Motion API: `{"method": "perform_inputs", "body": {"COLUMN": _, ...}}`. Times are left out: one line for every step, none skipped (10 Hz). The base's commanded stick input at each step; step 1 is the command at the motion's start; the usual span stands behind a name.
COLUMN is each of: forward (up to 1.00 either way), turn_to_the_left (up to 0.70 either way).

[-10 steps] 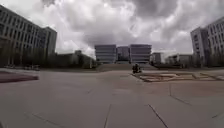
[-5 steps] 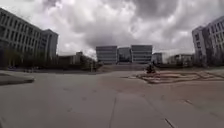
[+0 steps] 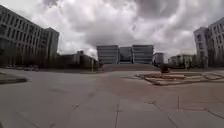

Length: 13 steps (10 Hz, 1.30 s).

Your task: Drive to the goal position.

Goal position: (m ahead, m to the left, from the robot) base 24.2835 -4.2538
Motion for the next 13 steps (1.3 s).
{"method": "perform_inputs", "body": {"forward": 1.0, "turn_to_the_left": 0.0}}
{"method": "perform_inputs", "body": {"forward": 1.0, "turn_to_the_left": 0.0}}
{"method": "perform_inputs", "body": {"forward": 1.0, "turn_to_the_left": 0.0}}
{"method": "perform_inputs", "body": {"forward": 1.0, "turn_to_the_left": 0.0}}
{"method": "perform_inputs", "body": {"forward": 1.0, "turn_to_the_left": 0.0}}
{"method": "perform_inputs", "body": {"forward": 1.0, "turn_to_the_left": 0.0}}
{"method": "perform_inputs", "body": {"forward": 1.0, "turn_to_the_left": 0.0}}
{"method": "perform_inputs", "body": {"forward": 1.0, "turn_to_the_left": 0.0}}
{"method": "perform_inputs", "body": {"forward": 1.0, "turn_to_the_left": 0.0}}
{"method": "perform_inputs", "body": {"forward": 1.0, "turn_to_the_left": 0.0}}
{"method": "perform_inputs", "body": {"forward": 1.0, "turn_to_the_left": 0.0}}
{"method": "perform_inputs", "body": {"forward": 1.0, "turn_to_the_left": 0.0}}
{"method": "perform_inputs", "body": {"forward": 1.0, "turn_to_the_left": -0.03}}
